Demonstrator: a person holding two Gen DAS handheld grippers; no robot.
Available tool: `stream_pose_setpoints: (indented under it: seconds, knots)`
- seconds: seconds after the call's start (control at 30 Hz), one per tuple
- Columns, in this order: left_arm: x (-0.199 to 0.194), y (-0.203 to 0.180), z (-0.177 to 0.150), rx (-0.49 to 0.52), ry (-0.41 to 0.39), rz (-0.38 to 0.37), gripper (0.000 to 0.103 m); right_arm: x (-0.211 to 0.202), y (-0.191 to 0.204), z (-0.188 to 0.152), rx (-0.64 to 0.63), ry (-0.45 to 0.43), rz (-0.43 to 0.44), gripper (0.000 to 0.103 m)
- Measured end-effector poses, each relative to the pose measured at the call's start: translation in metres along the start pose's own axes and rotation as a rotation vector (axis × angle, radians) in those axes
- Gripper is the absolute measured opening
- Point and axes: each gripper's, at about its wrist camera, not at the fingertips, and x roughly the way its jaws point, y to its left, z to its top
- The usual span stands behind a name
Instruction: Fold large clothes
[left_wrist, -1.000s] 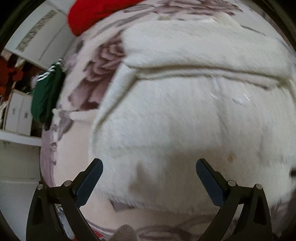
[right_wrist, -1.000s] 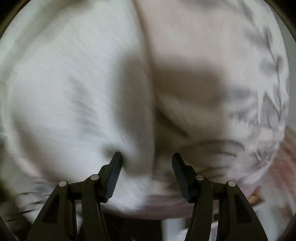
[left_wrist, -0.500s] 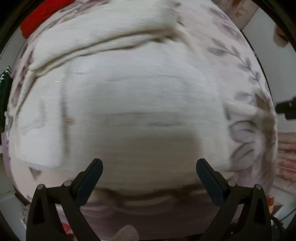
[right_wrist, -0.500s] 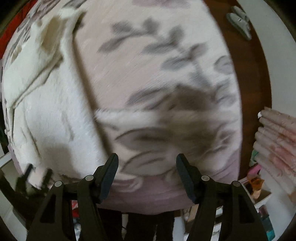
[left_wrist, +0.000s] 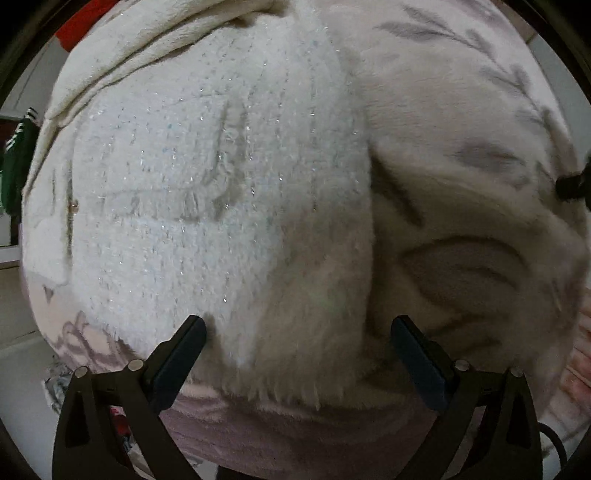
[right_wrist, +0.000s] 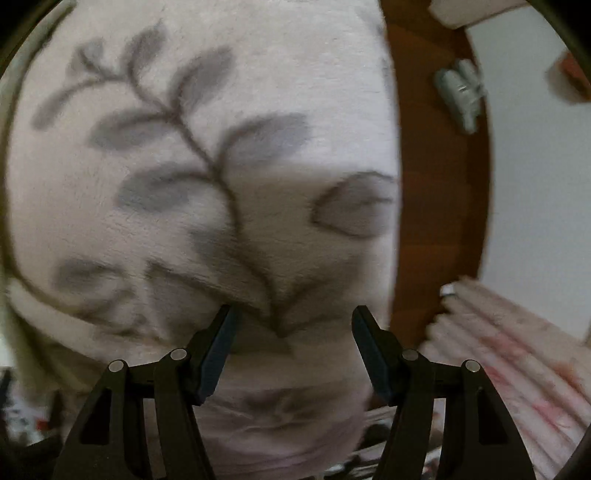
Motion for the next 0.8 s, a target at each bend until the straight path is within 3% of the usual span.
stream_pose_setpoints:
  seconds: [0.03, 0.1, 0.17, 0.27, 0.3, 0.4, 0.5, 0.63, 0.7, 0.8]
  knots:
    - [0.001, 0.000, 0.002, -0.014, -0.008, 0.028, 0.063, -0.007, 0.002, 0.005, -0.005, 0.001, 0.062, 0.067]
    - [0.001, 0.008, 0.005, -0.050, -0.032, 0.044, 0.026, -0.023, 0.007, 0.020, -0.007, 0.017, 0.266, 0.067]
    - [-0.008, 0.023, 0.008, -0.110, -0.073, 0.021, 0.018, -0.039, 0.016, 0.040, -0.024, 0.031, 0.477, 0.067]
    - [-0.023, 0.038, 0.008, -0.171, -0.107, 0.010, 0.015, -0.063, 0.040, 0.088, -0.097, 0.002, 0.751, 0.070]
    - [-0.028, 0.042, 0.008, -0.187, -0.121, 0.021, 0.015, -0.065, 0.047, 0.101, -0.125, 0.001, 0.797, 0.077]
    - [-0.039, 0.047, 0.005, -0.238, -0.132, 0.028, 0.015, -0.060, 0.077, 0.153, -0.160, 0.002, 0.940, 0.079]
    - [-0.040, 0.055, 0.006, -0.278, -0.127, 0.020, 0.015, -0.044, 0.099, 0.200, -0.093, 0.047, 1.167, 0.079]
    - [-0.038, 0.084, 0.003, -0.361, -0.086, -0.023, 0.015, -0.033, 0.125, 0.228, -0.023, 0.074, 1.378, 0.080]
    - [-0.034, 0.093, 0.006, -0.431, -0.070, -0.016, 0.015, -0.027, 0.138, 0.225, 0.019, 0.084, 1.404, 0.085]
    - [-0.027, 0.092, 0.012, -0.478, -0.060, 0.033, 0.015, -0.027, 0.148, 0.221, 0.022, 0.079, 1.356, 0.085]
